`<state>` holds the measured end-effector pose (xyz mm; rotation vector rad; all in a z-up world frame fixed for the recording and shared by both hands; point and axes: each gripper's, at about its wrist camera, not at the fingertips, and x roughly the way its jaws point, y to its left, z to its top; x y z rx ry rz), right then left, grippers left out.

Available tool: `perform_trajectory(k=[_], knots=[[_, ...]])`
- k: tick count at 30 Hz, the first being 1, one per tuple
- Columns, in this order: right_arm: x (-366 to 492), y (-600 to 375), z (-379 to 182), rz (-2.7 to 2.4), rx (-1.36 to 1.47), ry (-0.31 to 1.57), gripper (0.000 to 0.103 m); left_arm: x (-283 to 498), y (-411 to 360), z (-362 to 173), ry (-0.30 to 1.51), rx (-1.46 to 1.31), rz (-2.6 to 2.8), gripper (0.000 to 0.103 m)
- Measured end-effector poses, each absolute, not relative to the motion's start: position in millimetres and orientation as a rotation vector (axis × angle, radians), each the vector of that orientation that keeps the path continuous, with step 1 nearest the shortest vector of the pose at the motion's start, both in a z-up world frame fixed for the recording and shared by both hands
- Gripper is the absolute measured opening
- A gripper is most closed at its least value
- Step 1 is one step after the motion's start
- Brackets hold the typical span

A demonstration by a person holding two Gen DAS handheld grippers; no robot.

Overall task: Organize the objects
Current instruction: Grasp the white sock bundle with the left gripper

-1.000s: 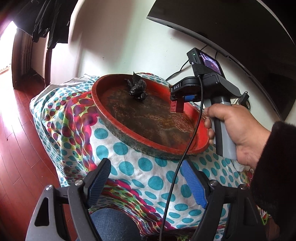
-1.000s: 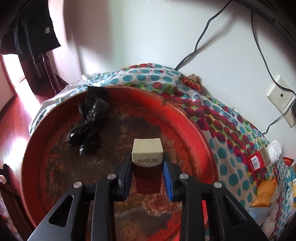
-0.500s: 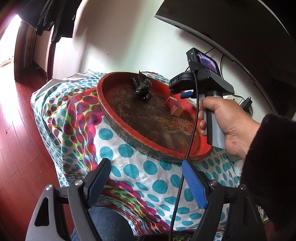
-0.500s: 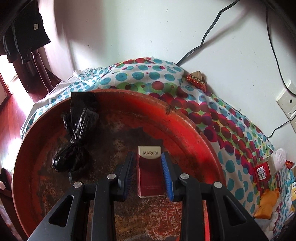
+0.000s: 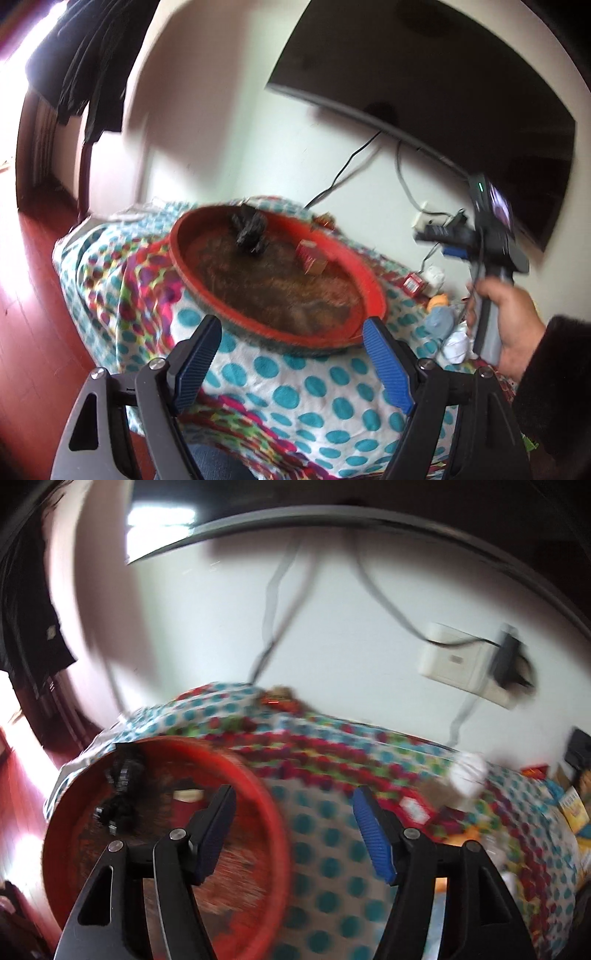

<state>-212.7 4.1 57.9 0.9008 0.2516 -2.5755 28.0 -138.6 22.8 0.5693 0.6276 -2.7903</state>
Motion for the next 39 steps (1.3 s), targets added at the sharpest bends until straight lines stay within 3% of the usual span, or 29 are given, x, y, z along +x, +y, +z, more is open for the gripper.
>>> perform_trajectory(k=[6, 14, 17, 23, 34, 38, 39], knots=[[-214.7, 152.0, 54.1, -2.857, 0.89, 0.189, 0.074, 18.2, -101.5, 18.6, 0.473, 0.617, -2.898, 0.081], [-225.3, 287.1, -1.7, -3.026, 1.052, 0.065, 0.074, -9.8, -39.4, -11.2, 0.291, 0.883, -3.041, 0.081], [-227.5, 308.6, -12.1, -3.04, 1.057, 0.006, 0.074, -24.4, -8.8, -5.6, 0.132, 0.895, -3.102, 0.081], [-227.8, 331.6, -23.7, -3.012, 1.07, -0.175, 0.079, -99.7, 45.2, -1.0, 0.131, 1.073, -3.138, 0.081], [-242.8, 372.6, -49.0, -2.887, 1.248, -0.554, 0.086, -222.5, 138.8, -26.7, -0.1, 1.342, -3.088, 0.081], [-241.1, 373.2, -49.7, -2.883, 1.238, -0.587, 0.092, -245.4, 142.3, -39.7, -0.062, 1.467, -3.017, 0.081], [-240.9, 373.6, -49.9, -2.877, 1.233, -0.596, 0.098, -247.8, 142.5, -42.8, -0.067, 1.478, -3.003, 0.08]])
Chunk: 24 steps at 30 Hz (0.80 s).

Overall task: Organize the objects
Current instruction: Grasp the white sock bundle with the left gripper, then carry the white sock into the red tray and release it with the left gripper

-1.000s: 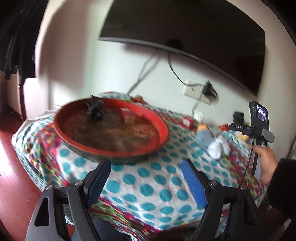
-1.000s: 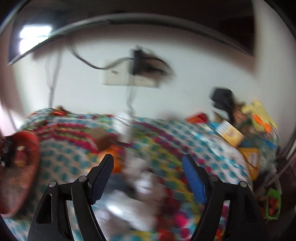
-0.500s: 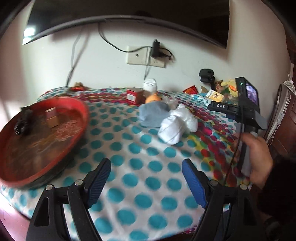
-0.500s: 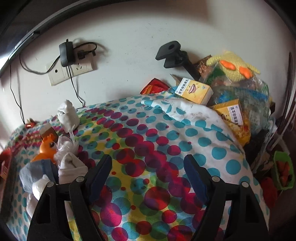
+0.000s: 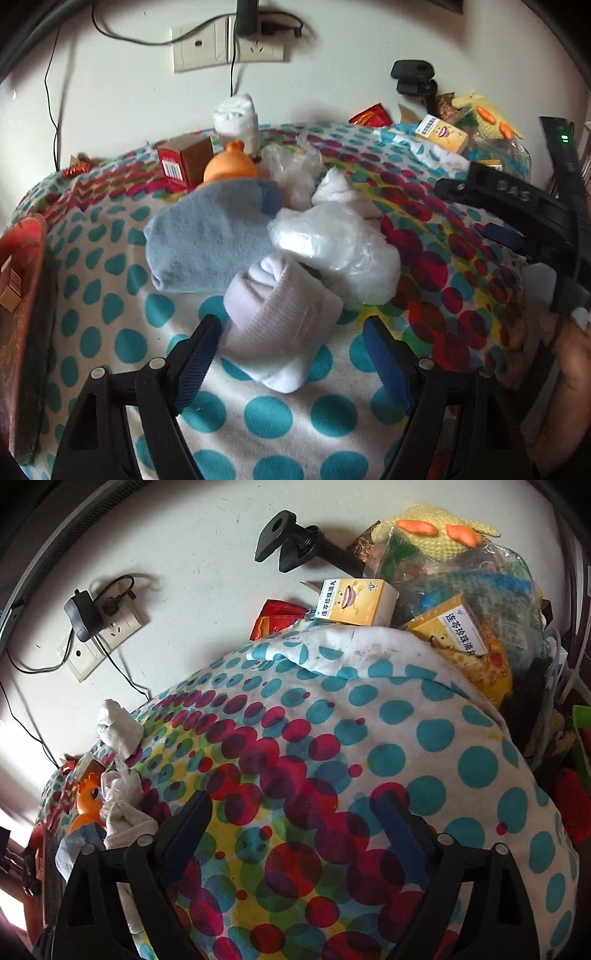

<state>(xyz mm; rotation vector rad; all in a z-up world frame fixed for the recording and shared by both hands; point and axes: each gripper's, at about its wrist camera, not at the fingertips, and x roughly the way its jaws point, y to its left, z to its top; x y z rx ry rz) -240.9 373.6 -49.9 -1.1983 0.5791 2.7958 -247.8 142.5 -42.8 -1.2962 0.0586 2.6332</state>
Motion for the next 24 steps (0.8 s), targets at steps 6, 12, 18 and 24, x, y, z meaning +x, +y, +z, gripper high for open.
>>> perform_trajectory(k=[6, 12, 18, 24], knots=[[-239.4, 376.9, -49.8, 2.796, -1.184, 0.618, 0.101, -246.1, 143.4, -40.5, 0.106, -1.28, 2.637, 0.042], [-239.2, 376.5, -49.4, 2.795, -1.184, 0.619, 0.102, -230.9, 131.8, -29.9, 0.068, -1.227, 2.68, 0.038], [-239.5, 376.3, -49.7, 2.795, -1.19, 0.614, 0.103, -211.7, 121.8, -18.1, 0.058, -1.19, 2.692, 0.038], [-238.9, 377.0, -49.9, 2.797, -1.19, 0.619, 0.103, -193.4, 101.5, -2.7, 0.029, -1.146, 2.723, 0.038]])
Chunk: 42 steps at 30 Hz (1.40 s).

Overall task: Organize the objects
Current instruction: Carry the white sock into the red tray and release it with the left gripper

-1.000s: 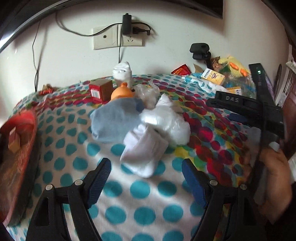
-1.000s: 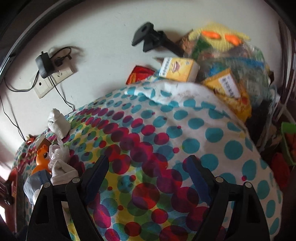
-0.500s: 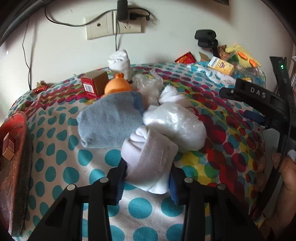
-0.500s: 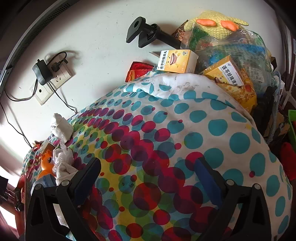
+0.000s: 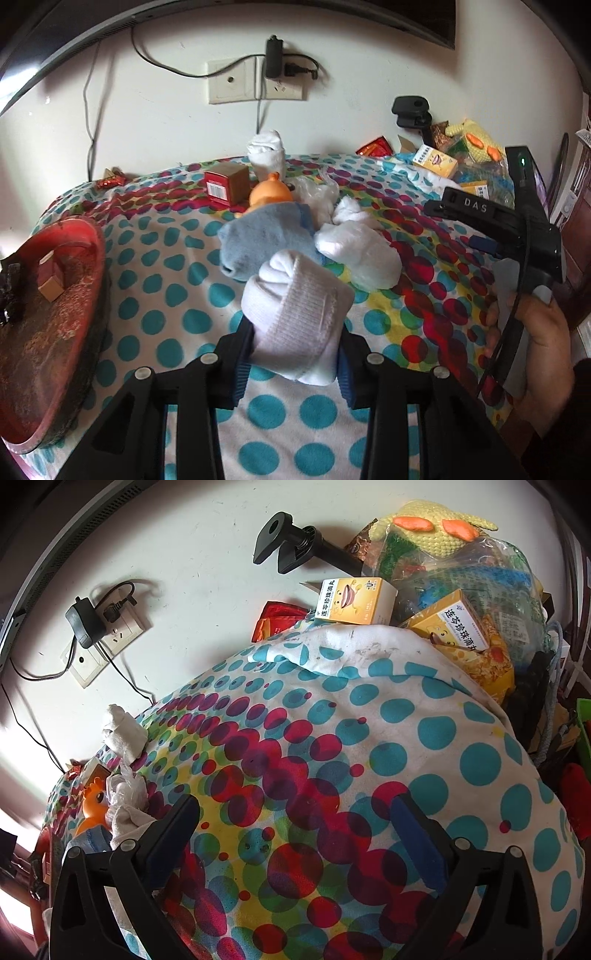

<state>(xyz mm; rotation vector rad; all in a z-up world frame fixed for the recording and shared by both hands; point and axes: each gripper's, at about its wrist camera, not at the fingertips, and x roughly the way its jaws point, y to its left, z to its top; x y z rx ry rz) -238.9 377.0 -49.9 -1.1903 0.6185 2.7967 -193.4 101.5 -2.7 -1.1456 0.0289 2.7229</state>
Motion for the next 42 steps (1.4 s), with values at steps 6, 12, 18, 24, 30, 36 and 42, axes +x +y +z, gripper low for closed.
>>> perform_trajectory(k=[6, 12, 18, 24, 30, 36, 42], knots=[[-239.2, 376.9, -49.9, 2.797, -1.19, 0.621, 0.103, -177.2, 62.3, 18.2, -0.042, -1.132, 2.781, 0.038], [-239.3, 376.8, -50.1, 2.796, -1.191, 0.62, 0.103, -156.3, -5.4, 42.3, -0.137, -1.094, 2.908, 0.038], [-239.0, 376.4, -50.0, 2.797, -1.191, 0.62, 0.103, -131.2, -87.3, 47.5, -0.22, -1.134, 3.042, 0.038], [-237.8, 375.6, -49.7, 2.798, -1.192, 0.621, 0.103, -105.2, -169.7, 43.9, -0.343, -1.211, 3.164, 0.038], [-237.7, 375.2, -50.0, 2.797, -1.192, 0.62, 0.103, -96.4, -215.2, 38.0, -0.417, -1.243, 3.239, 0.038], [-237.4, 373.5, -49.6, 2.796, -1.194, 0.615, 0.103, -111.5, -227.0, 22.8, -0.431, -1.301, 3.246, 0.038], [-237.2, 372.0, -49.2, 2.794, -1.198, 0.608, 0.103, -123.2, -227.3, 4.8, -0.412, -1.371, 3.235, 0.039]])
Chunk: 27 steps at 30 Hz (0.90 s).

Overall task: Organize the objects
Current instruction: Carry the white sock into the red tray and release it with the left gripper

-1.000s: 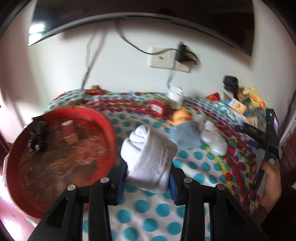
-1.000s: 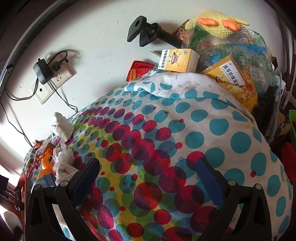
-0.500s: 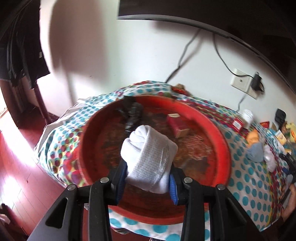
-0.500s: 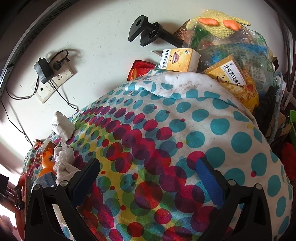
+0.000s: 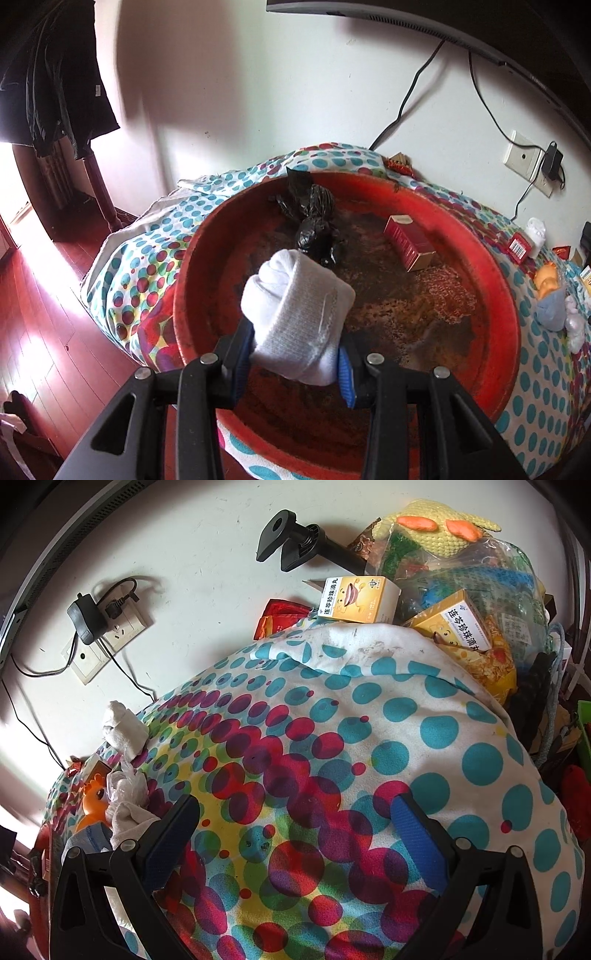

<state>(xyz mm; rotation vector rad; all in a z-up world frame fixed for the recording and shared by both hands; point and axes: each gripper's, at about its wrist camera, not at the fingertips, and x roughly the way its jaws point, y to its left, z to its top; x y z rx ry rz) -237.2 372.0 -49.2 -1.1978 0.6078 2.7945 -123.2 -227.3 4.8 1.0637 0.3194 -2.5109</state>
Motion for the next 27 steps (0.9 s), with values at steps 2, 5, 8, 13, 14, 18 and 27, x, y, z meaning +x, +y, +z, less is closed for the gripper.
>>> perform_trajectory(k=[2, 5, 8, 13, 14, 18, 27], knots=[[-237.5, 371.7, -49.1, 2.792, -1.201, 0.599, 0.103, -126.3, -227.5, -1.2, 0.309, 1.08, -2.495, 0.038], [-237.5, 372.2, -48.7, 2.793, -1.202, 0.601, 0.103, -127.0, -230.0, -8.7, 0.324, 1.094, -2.473, 0.039], [-237.7, 372.0, -48.8, 2.791, -1.204, 0.593, 0.103, -127.6, -232.4, -12.7, 0.318, 1.095, -2.471, 0.039], [-238.5, 370.8, -47.5, 2.79, -1.205, 0.596, 0.103, -129.8, -234.4, -14.2, 0.301, 1.091, -2.467, 0.039], [-238.7, 371.6, -47.7, 2.79, -1.206, 0.594, 0.103, -130.4, -234.6, -14.6, 0.294, 1.089, -2.466, 0.039], [-239.5, 371.3, -47.6, 2.792, -1.205, 0.601, 0.103, -132.6, -234.5, -15.9, 0.281, 1.086, -2.473, 0.039], [-240.3, 371.1, -47.6, 2.788, -1.21, 0.59, 0.103, -146.7, -215.8, -28.5, 0.082, 1.185, -2.484, 0.047]])
